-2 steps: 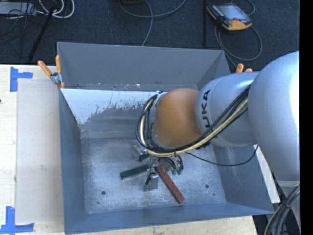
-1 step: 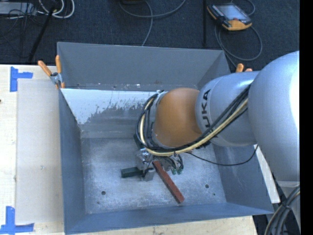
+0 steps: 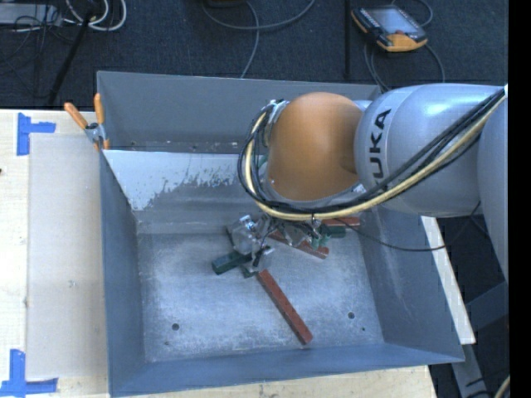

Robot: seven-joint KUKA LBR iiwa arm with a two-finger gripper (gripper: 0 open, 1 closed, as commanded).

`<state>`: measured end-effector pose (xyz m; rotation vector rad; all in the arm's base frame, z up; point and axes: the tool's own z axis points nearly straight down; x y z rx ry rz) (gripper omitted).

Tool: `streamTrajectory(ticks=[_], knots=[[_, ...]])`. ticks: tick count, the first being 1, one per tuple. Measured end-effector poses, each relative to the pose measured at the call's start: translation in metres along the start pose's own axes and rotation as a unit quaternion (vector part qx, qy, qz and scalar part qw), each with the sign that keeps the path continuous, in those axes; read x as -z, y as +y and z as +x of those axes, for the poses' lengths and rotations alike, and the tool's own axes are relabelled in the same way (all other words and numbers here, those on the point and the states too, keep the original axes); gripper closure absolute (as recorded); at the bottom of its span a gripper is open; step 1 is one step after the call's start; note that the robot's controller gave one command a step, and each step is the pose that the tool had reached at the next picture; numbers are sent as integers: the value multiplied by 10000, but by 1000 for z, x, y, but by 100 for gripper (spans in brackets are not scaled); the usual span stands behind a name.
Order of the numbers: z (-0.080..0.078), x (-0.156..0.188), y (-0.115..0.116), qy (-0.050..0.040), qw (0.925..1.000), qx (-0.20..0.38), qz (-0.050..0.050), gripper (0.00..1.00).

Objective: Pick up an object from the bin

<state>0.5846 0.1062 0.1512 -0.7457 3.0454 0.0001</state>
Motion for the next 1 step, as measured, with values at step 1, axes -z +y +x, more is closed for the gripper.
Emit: streamTrajectory(ticks=[1], knots=[[-11,87,-4,-24,9999,105,7,100]])
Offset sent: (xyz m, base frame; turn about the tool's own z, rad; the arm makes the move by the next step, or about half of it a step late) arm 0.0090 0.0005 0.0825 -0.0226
